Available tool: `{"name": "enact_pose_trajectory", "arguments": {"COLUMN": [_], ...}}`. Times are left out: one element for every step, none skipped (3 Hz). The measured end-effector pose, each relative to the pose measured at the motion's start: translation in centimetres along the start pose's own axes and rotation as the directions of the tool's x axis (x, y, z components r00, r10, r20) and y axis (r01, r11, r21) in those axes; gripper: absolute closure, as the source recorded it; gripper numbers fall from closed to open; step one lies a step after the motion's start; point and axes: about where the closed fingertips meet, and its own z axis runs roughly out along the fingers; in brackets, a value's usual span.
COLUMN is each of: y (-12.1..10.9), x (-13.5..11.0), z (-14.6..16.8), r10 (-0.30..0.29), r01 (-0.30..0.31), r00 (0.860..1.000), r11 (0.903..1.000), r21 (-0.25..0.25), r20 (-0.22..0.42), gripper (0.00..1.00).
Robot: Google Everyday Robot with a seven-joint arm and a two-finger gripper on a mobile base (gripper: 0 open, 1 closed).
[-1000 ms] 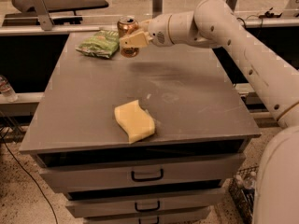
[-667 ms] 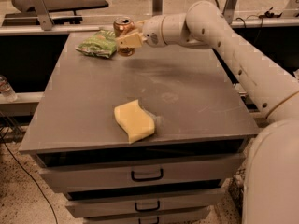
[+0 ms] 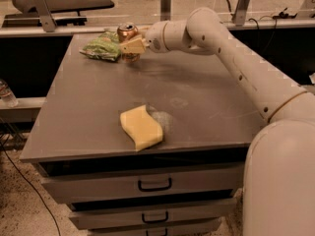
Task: Move orange can near green jalapeno chip bag
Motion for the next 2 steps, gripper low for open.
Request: {"name": "enact_pose_trajectory", "arguments": {"y": [-0.05, 0.18], "x": [0.38, 0.77], "z": [1.05, 1.67], "r10": [0.012, 0.024], "r01": [-0.012, -0.024], "r00": [1.000, 1.000], "r11": [0.9999, 0.9997], "r21": [-0.001, -0.008], "r20": [-0.003, -0.008], "gripper": [0.39, 0.17]}}
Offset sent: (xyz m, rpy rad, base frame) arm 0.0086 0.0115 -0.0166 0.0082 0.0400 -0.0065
